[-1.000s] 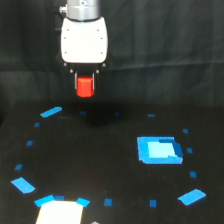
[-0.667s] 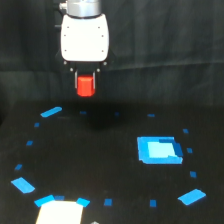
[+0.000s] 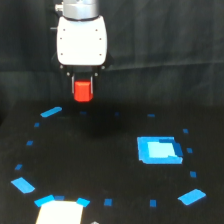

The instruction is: Pick up the red object from the table

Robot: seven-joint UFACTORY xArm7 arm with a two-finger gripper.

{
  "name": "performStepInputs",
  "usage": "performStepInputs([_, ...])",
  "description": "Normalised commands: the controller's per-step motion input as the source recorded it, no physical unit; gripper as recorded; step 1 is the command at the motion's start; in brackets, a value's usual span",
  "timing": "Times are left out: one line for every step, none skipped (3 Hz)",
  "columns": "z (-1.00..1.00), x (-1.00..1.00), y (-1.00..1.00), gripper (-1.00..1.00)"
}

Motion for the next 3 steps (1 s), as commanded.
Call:
performStepInputs([-0.04,-0.01,-0.14,-1.00])
performStepInputs([0.11,0.19,-0.08,-1.00])
performStepInputs([-0.55,-0.14,-0.02,-1.00])
